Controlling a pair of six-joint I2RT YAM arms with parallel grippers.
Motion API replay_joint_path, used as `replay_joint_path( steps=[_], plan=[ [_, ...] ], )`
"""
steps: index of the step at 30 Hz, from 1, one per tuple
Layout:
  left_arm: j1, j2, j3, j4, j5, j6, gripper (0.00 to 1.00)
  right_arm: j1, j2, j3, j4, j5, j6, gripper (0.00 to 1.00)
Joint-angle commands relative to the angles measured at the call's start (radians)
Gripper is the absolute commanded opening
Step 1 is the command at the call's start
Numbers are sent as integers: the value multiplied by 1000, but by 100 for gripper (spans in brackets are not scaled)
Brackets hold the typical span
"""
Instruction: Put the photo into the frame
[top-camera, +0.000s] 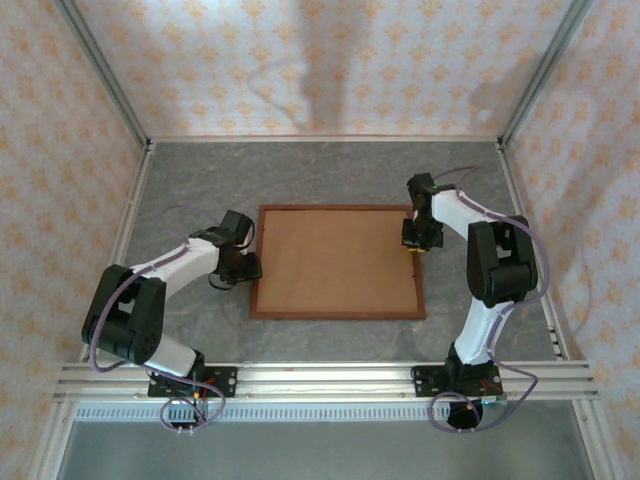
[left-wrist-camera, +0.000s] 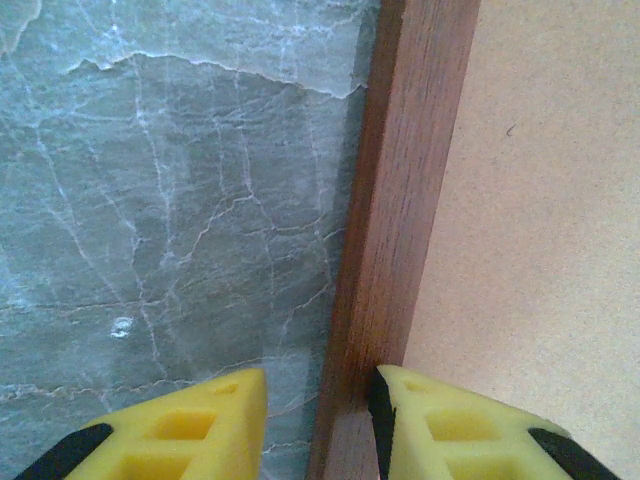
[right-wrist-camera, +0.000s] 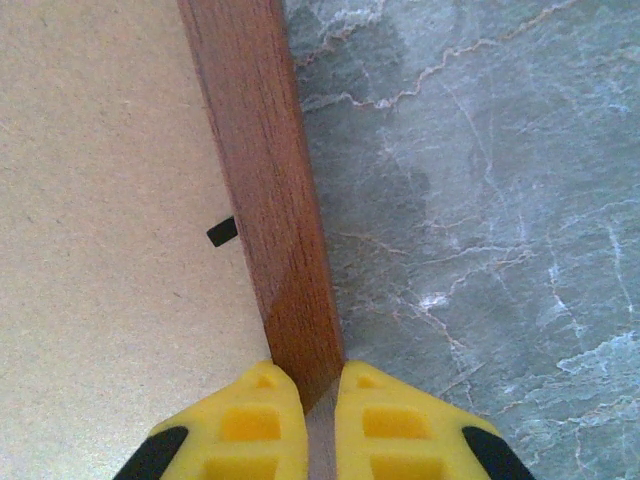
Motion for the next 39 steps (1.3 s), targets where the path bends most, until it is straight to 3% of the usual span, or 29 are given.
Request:
replay_joint_path(
  steps=[1,39],
  plan=[
    [-11,24,-3,9,20,5,34,-6,-1,-15,-12,29,14,9],
    [-187,110,-35,58,20,-32,34,-5,-9,-19,-9,12,18,8]
  ],
)
